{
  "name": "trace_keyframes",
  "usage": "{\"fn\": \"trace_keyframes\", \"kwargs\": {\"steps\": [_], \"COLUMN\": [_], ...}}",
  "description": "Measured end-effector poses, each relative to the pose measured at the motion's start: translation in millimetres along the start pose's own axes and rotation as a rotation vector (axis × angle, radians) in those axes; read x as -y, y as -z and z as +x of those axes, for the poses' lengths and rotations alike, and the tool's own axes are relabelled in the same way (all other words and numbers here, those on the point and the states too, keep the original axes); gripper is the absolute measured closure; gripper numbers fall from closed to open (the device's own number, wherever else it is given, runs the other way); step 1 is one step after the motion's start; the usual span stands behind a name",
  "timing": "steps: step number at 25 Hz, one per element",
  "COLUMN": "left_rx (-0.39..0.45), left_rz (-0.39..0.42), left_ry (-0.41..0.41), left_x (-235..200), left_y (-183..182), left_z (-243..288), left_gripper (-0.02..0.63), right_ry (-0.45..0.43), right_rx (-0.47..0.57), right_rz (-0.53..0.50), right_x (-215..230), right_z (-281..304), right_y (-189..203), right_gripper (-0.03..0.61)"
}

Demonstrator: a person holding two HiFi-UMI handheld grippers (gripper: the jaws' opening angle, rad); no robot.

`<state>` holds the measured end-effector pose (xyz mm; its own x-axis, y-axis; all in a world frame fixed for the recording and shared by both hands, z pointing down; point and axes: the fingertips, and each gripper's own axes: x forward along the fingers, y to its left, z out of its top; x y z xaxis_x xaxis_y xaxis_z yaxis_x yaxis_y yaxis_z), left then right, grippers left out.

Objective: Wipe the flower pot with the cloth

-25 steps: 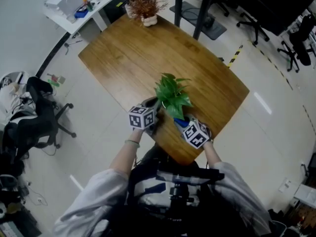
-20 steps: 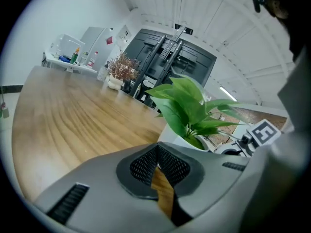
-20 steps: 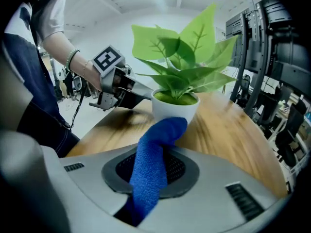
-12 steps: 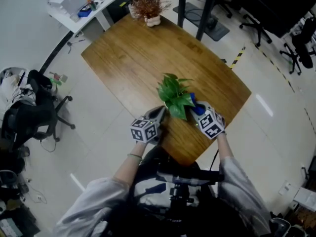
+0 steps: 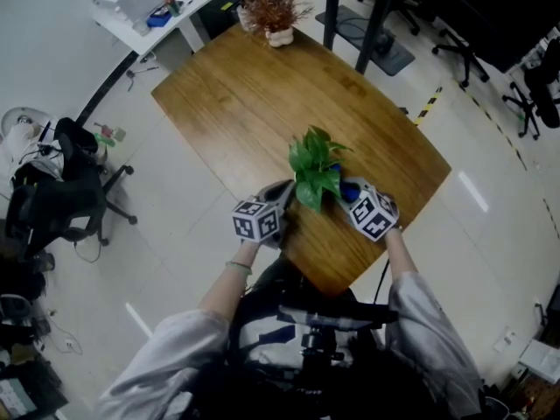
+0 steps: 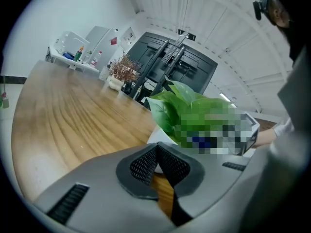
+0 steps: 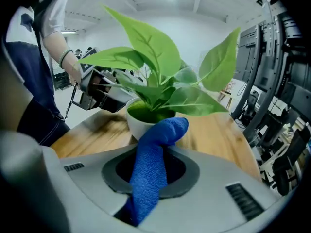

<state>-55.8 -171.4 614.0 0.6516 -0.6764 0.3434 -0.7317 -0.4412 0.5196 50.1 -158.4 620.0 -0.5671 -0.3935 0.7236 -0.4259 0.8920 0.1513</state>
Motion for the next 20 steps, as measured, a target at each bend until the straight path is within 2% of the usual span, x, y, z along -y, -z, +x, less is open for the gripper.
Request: {"fn": "trace_keyframes", "kwargs": {"steps": [10, 12, 17, 20], "left_rx": [-0.019, -0.032, -0.006, 0.028], "left_rz": [0.027, 0.033, 0.025, -0.007], "left_ry": [-0.035, -0.041, -0.105, -0.121], "left_x": [-25.8, -27.7, -34.3, -32.1], "left_y": [-18.3, -16.9, -15.7, -13.0], "left_z": [19.2, 22.2, 5.6, -16.6], "left_gripper": [0.606, 0.606, 0.606, 0.606], "right_ry": [-0.031, -0.026, 0.054, 0.100], "right_rx": [-0.014, -0.007, 0.064, 0.115], "right_rz": [0.129, 0.181, 0.384, 0.457], "right_x": [-43.0, -45.4, -41.4, -44.8], "right_z": [23.7, 27.2, 11.8, -7.7], "right_y": [6.3, 5.3, 3.5, 5.8], "right_gripper": [0.503, 0.503, 0.505, 0.505]}}
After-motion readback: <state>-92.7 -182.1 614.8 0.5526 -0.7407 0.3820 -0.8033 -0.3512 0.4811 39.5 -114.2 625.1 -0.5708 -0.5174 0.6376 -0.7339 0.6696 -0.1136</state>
